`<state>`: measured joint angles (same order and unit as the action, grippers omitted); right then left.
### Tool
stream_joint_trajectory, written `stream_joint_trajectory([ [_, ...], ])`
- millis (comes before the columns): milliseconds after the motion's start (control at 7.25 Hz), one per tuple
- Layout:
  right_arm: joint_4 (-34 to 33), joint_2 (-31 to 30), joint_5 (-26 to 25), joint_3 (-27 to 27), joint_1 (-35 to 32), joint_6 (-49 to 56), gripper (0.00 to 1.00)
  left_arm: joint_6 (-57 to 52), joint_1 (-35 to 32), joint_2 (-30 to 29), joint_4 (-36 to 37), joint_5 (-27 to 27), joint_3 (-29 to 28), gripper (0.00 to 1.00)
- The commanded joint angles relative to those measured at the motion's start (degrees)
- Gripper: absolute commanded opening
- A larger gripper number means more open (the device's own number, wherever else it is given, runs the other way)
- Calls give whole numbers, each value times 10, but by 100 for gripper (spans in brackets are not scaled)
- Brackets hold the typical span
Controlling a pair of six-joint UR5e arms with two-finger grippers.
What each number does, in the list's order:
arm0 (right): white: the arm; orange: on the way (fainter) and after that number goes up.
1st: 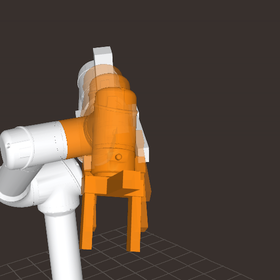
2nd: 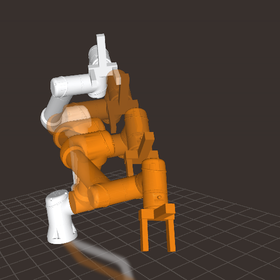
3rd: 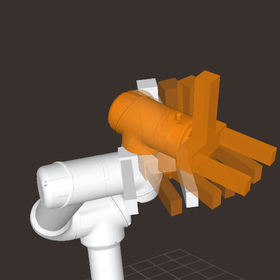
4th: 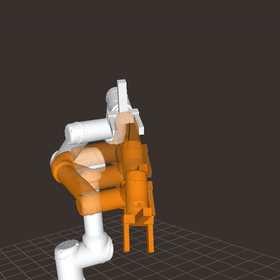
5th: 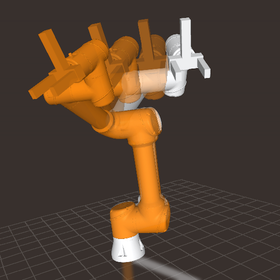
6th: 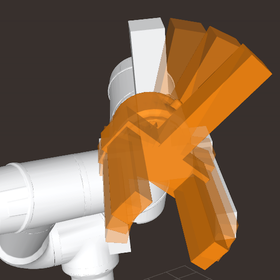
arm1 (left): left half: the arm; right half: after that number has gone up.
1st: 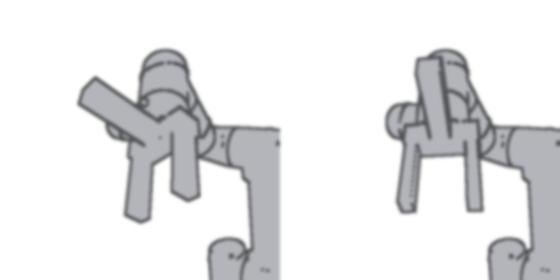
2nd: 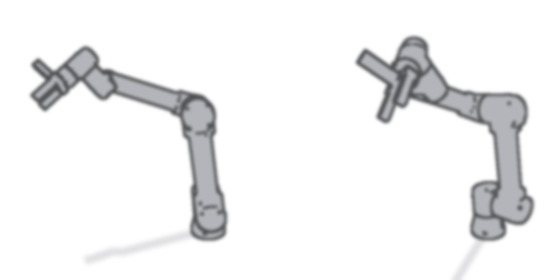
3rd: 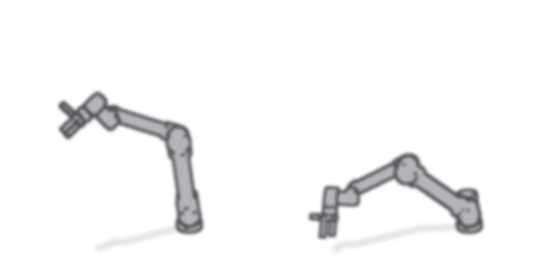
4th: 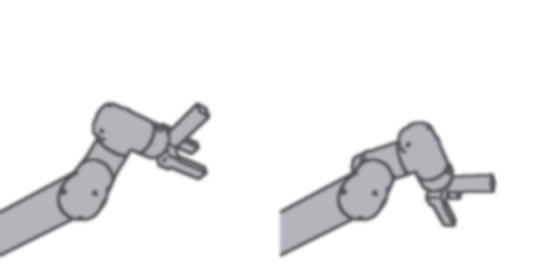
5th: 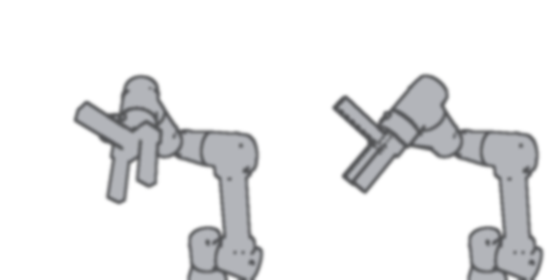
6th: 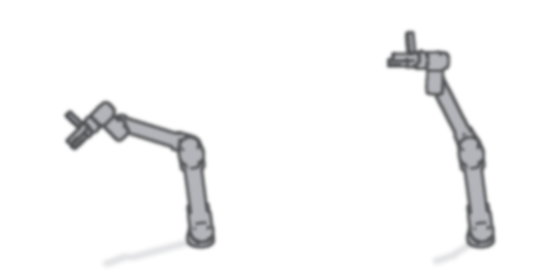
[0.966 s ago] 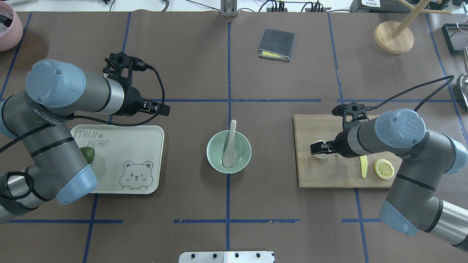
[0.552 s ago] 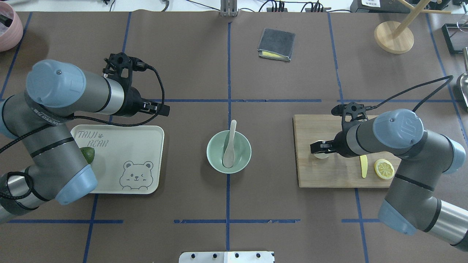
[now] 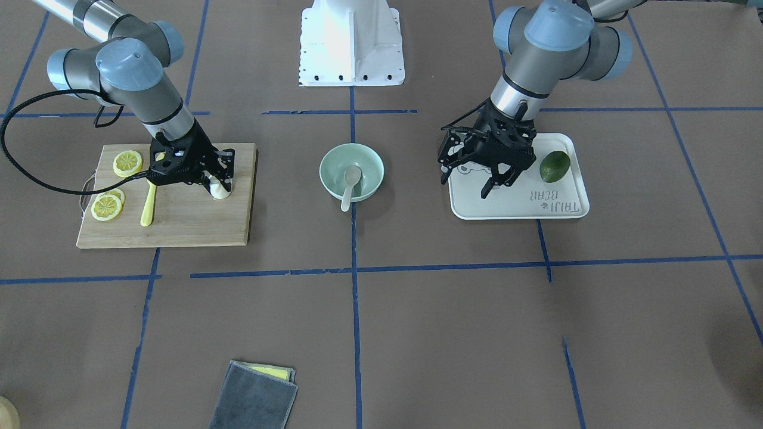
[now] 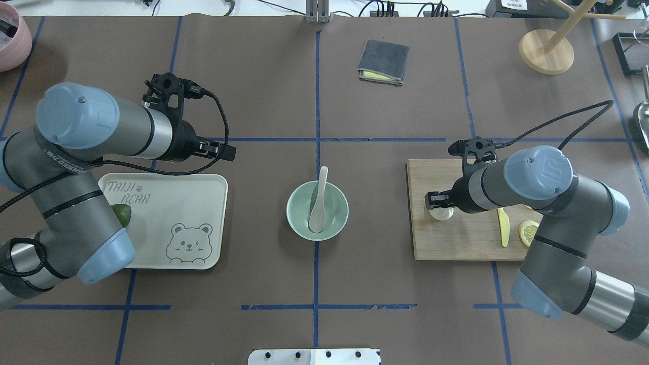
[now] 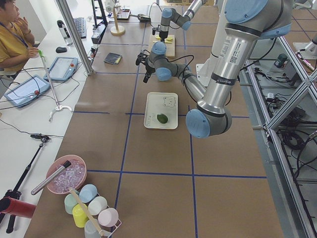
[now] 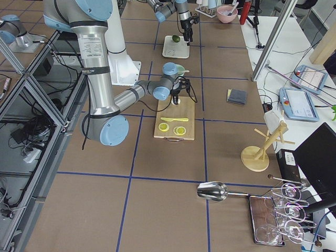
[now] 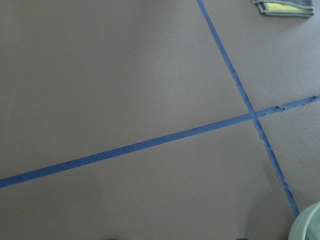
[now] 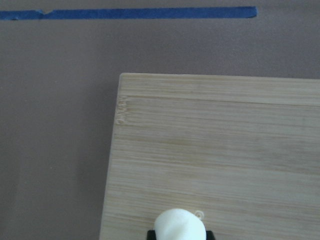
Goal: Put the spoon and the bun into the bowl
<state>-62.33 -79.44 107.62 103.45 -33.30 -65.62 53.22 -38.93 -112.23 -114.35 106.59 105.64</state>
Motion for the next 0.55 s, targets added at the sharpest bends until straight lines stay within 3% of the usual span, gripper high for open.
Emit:
stream_joint_trajectory([
  [0,-1,25,0,17,-1,-13,35,-1,-1,0,0,0,2,84],
  [138,-1,58,0,18,0,-53,36,-4,-10,3,0,1,11,84],
  [414,-16,156,-5,-4,17,-164,36,-8,-18,71,-3,5,72,83],
])
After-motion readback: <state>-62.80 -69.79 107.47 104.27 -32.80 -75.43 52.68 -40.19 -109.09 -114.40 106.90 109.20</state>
